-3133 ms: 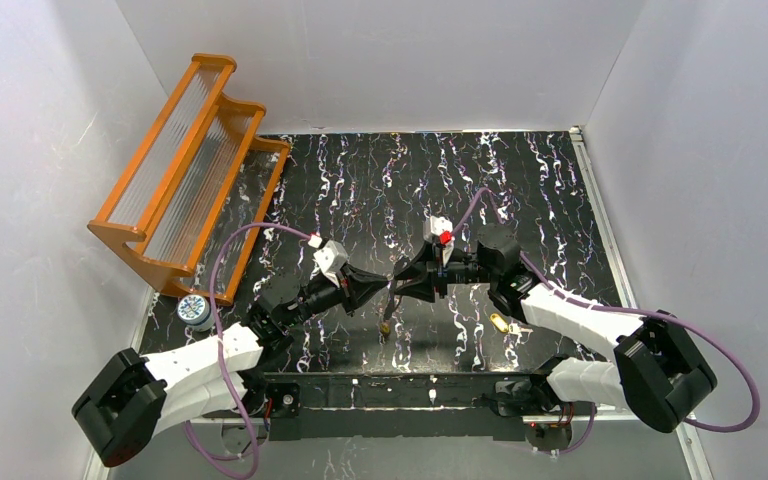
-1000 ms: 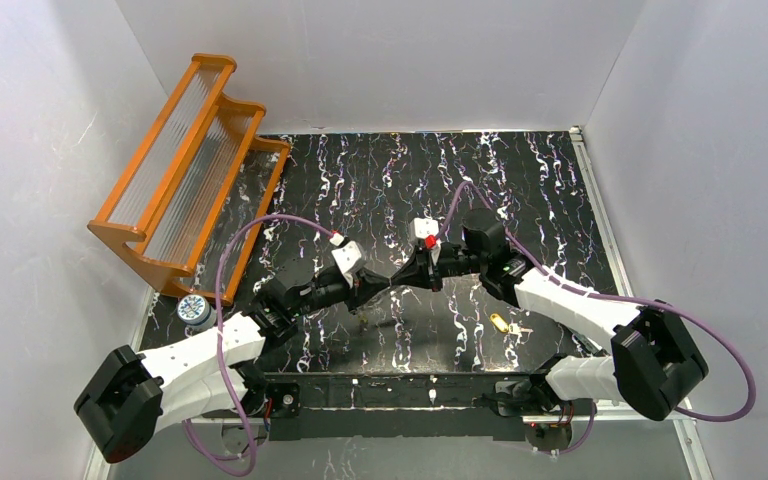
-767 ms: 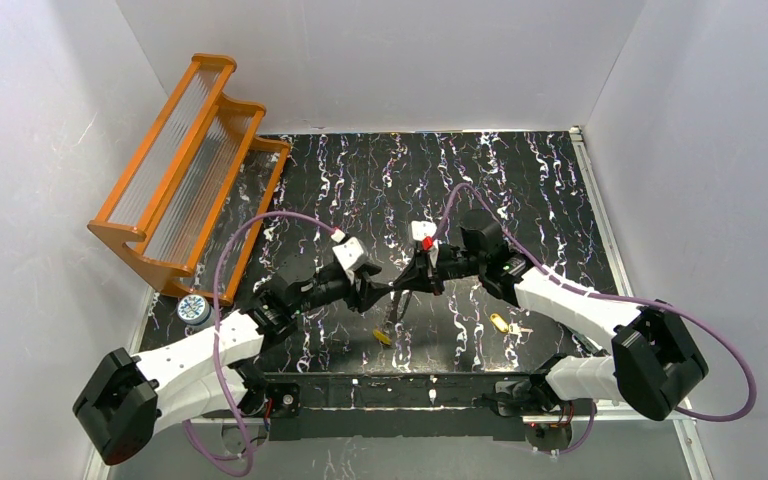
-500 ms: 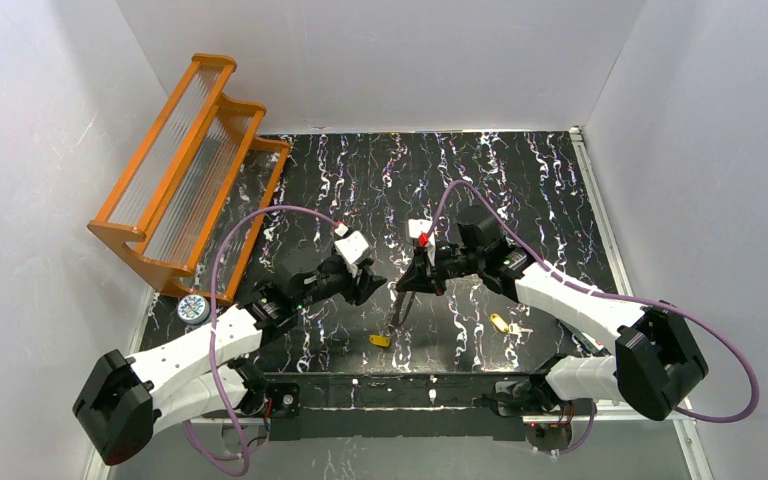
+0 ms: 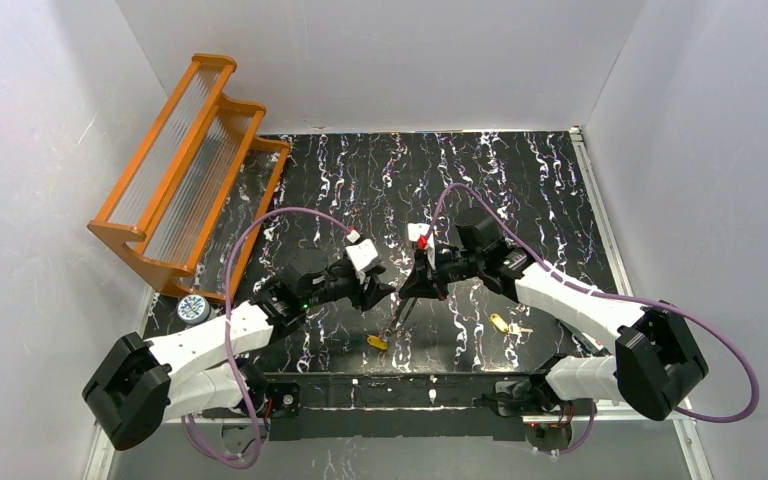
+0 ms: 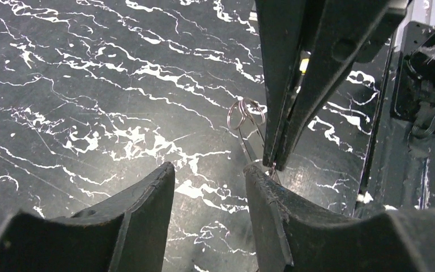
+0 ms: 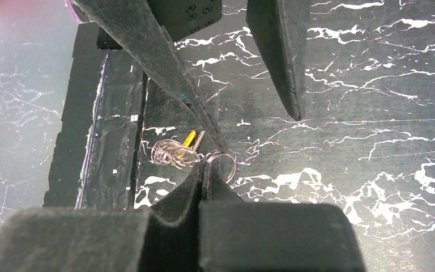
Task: Put the keys on the keyring
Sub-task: Adjust the keyring.
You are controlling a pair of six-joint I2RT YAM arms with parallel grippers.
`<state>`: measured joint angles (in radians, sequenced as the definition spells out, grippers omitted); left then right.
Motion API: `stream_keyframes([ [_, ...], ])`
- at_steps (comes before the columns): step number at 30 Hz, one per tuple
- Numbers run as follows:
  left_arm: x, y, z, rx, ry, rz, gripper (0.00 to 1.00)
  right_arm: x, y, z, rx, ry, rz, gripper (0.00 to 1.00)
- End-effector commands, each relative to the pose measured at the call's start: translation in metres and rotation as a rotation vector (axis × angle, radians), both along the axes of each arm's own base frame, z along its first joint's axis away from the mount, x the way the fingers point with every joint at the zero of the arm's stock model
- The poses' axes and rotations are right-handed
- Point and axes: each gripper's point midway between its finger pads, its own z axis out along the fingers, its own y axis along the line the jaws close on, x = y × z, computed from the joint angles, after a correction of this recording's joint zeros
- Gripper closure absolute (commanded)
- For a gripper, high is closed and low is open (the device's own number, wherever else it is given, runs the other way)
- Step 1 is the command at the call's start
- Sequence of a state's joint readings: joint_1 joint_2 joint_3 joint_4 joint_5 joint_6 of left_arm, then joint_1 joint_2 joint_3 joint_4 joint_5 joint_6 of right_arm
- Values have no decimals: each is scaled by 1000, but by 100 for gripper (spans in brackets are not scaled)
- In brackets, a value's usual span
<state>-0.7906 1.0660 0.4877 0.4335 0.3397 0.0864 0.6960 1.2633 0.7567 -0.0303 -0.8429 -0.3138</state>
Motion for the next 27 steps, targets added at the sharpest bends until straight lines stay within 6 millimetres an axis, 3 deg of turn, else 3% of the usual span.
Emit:
stream_keyframes([
  [1, 3, -14, 15, -96, 9, -5, 53, -1, 8, 23, 48, -16, 29, 99],
  [7, 9, -17, 1, -82, 67, 30, 55, 2, 7, 22, 41, -14, 5, 99],
  [13, 25, 23, 3, 9, -31, 215, 54, 2, 6, 20, 34, -6, 0, 99],
  [17, 19, 40, -5, 84, -19, 243, 54, 1, 6, 21, 38, -4, 3, 99],
  [24, -8, 11, -15, 30, 84, 87, 55, 2, 7, 23, 41, -6, -2, 99],
  [27, -12, -1, -9, -34, 94, 62, 55, 1, 7, 22, 40, 1, 0, 99],
])
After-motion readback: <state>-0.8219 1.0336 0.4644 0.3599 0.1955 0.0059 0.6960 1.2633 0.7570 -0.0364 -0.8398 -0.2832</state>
